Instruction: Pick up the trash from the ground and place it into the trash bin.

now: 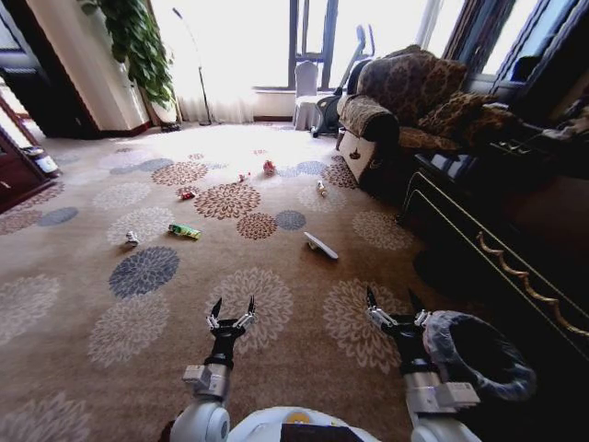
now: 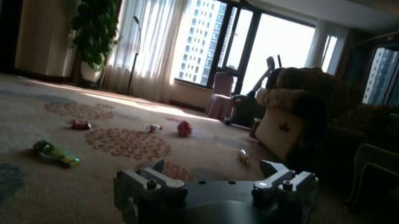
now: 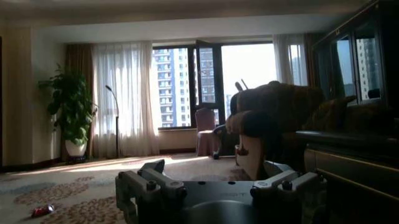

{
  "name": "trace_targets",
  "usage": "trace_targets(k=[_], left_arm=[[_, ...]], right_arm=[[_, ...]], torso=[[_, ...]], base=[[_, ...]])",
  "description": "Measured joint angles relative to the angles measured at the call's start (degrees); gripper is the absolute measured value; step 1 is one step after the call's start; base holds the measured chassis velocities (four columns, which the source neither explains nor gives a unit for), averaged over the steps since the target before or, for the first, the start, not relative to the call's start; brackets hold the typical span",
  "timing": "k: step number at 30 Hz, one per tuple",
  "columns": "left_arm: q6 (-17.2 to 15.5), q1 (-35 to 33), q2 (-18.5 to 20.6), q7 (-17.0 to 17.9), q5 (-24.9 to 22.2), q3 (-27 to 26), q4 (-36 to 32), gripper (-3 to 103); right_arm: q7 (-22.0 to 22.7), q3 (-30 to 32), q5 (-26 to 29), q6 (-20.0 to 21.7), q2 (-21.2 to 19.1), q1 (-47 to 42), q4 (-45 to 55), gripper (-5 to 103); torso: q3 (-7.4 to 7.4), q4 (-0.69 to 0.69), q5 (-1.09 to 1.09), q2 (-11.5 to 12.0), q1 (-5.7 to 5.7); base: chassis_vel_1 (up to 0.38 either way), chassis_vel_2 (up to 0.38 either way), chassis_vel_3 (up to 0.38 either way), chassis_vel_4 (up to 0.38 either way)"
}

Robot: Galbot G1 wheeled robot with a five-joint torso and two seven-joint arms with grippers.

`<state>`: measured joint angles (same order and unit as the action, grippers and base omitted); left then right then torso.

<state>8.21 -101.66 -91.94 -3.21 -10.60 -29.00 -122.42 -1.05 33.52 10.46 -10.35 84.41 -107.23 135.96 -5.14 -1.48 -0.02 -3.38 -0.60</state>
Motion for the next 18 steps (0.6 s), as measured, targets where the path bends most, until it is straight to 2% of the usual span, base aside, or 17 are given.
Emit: trace_targets(k=[8, 11, 18], left_arm=[[-0.06, -0.14, -0.04, 0.0, 0.11, 0.41, 0.27, 100], [-0.05, -0.03, 0.08, 0.05, 0.11, 0.23, 0.57, 100], [0.04, 0.51, -0.01, 0.14, 0.53, 0.73, 0.96, 100]], right_arm=[[0.01, 0.09, -0.77, -0.85, -0.15, -0.53, 0.13, 100], [0.0, 0.18, -0.34, -0.9, -0.22, -0.59, 0.13, 100], [0.0, 0.54, -0.7, -0.75, -0.02, -0.5, -0.34, 100]], torso=[[0.0, 0.0, 0.03, 0.0, 0.0], [0.0, -0.01, -0.04, 0.0, 0.0], [-0.01, 0.0, 0.03, 0.0, -0.02]], base=[[-0.129, -0.12, 0.116, 0.106], [0.015, 0.0, -0.017, 0.009], [0.029, -0.092, -0.014, 0.096]])
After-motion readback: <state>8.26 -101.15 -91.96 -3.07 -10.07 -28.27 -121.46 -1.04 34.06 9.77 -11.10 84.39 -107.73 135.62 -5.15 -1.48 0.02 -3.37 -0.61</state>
